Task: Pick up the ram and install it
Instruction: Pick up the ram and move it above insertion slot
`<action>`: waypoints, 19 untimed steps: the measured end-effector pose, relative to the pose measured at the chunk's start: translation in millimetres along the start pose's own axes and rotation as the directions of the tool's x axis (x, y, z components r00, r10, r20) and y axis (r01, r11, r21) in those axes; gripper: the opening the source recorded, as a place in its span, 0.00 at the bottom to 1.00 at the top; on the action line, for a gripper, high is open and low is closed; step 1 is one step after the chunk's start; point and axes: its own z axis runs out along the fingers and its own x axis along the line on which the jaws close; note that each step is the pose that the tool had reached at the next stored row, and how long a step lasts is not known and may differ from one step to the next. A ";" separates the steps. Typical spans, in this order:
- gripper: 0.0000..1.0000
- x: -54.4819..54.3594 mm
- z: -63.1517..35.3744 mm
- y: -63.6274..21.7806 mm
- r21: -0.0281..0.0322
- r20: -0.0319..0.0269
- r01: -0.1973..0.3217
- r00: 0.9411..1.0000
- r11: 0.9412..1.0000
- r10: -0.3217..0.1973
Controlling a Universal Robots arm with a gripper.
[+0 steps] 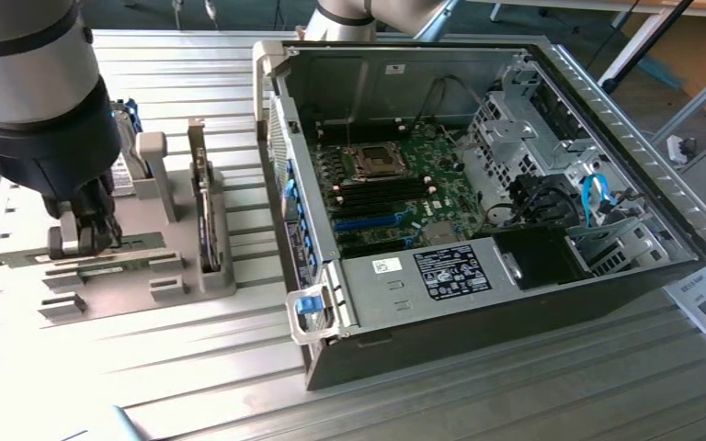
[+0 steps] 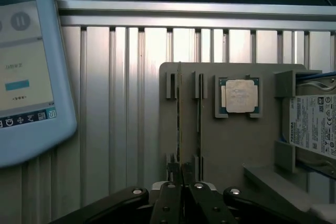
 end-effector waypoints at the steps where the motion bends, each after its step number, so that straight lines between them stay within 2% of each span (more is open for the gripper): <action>1: 0.12 -0.1 -3.0 -0.1 0.000 0.000 0.000 1.000 1.000 0.000; 19: 0.12 -2.0 -55.0 -1.0 0.000 0.000 0.000 1.000 1.000 0.000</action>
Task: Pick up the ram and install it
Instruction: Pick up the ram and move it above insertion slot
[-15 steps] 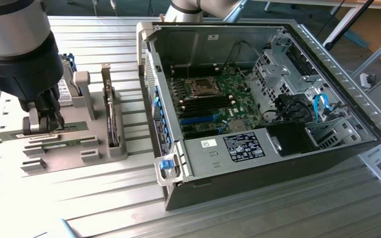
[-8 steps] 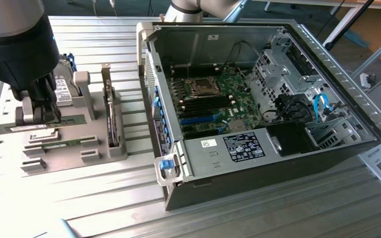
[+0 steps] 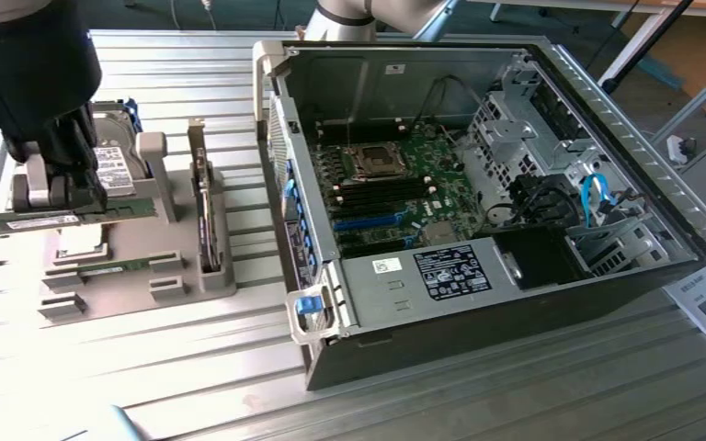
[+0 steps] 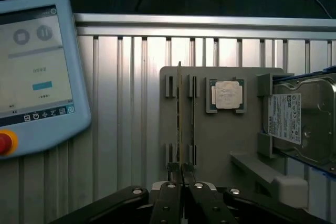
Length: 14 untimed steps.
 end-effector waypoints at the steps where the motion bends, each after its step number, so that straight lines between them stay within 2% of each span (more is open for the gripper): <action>1: 0.12 -0.1 -3.5 0.0 0.000 0.000 0.000 1.000 1.000 0.000; 14: 0.12 -1.3 -35.2 -0.5 0.000 0.000 0.000 1.000 1.000 0.000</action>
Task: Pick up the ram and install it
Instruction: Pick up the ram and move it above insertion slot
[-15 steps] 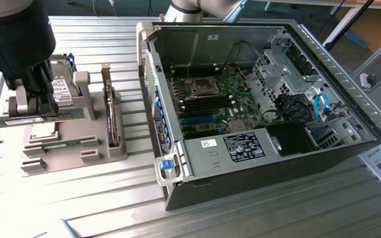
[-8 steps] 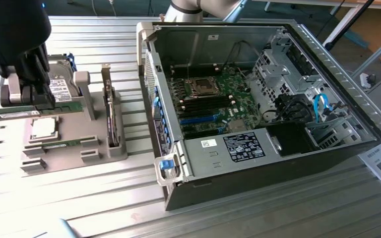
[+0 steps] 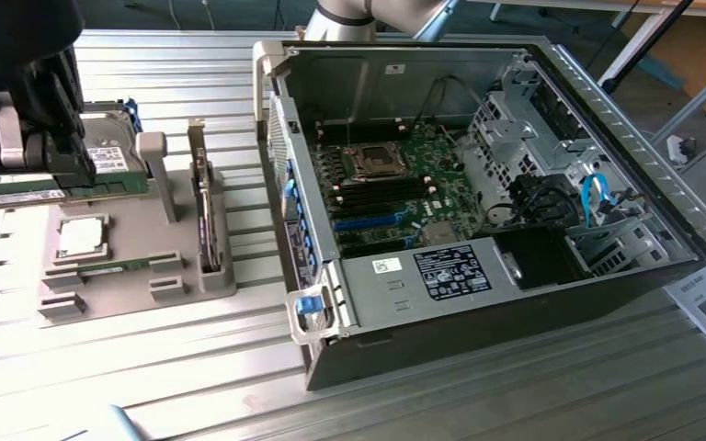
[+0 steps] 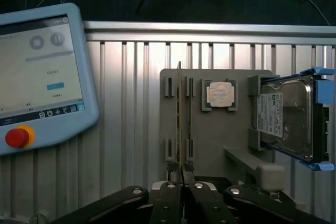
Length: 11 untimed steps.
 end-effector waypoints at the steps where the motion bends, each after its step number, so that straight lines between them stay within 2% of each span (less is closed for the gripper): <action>1: 0.12 0.0 -0.1 0.0 0.000 0.000 0.000 1.000 1.000 0.000; 6: 0.12 0.1 -0.5 -1.1 0.000 0.000 0.000 1.000 1.000 0.000; 11: 0.12 1.7 -2.4 -11.1 -0.004 0.000 0.000 1.000 1.000 0.000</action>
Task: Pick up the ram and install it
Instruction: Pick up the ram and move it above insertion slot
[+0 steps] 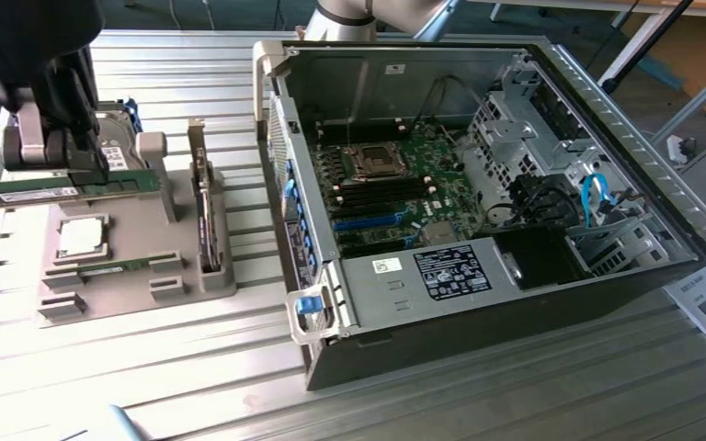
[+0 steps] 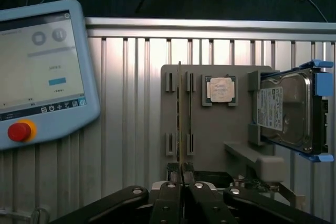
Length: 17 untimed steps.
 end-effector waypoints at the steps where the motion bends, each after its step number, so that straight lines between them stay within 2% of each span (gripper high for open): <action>1: 0.12 0.2 -0.5 -1.4 -0.001 0.000 0.000 1.000 1.000 0.000; 11: 0.12 2.8 -5.8 -18.9 -0.011 0.000 0.000 1.000 1.000 0.000; 17: 0.12 3.8 -9.0 -27.9 -0.012 0.000 0.000 1.000 1.000 0.000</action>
